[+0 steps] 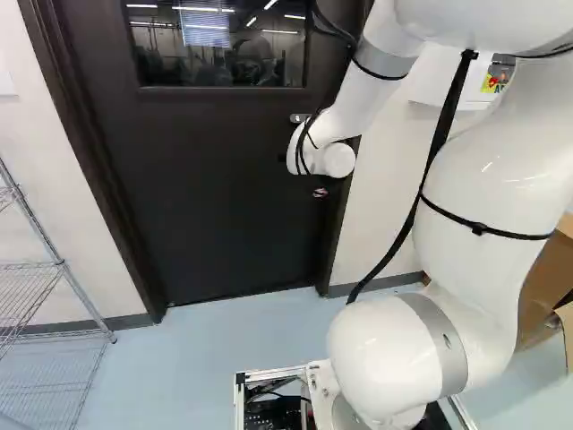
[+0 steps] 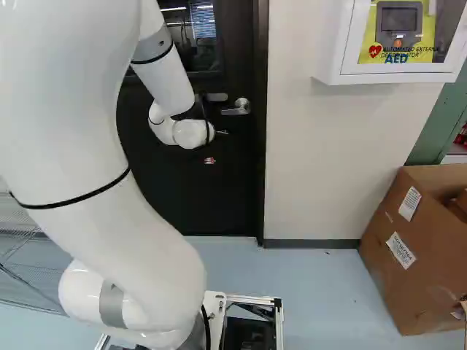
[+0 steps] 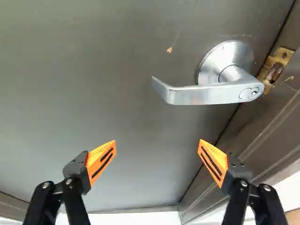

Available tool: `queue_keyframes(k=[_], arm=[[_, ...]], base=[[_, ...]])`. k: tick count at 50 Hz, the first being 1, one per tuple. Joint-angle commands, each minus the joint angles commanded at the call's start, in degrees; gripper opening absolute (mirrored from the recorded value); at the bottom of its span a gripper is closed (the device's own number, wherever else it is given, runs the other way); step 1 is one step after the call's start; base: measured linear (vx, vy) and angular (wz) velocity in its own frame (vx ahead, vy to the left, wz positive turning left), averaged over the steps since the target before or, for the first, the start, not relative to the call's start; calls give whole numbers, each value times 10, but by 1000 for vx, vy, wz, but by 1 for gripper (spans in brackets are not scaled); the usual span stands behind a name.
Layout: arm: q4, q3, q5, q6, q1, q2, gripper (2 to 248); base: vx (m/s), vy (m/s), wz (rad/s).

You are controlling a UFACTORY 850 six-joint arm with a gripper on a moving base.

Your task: Open the door and move inside

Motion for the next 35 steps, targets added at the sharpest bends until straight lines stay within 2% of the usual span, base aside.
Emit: queue_keyframes(k=[23,35], arm=[[70,-70,-11,0,-3,-64,247],[80,-108,-14,0,-4,-97,247]], base=[[0,0,0],[0,0,0]])
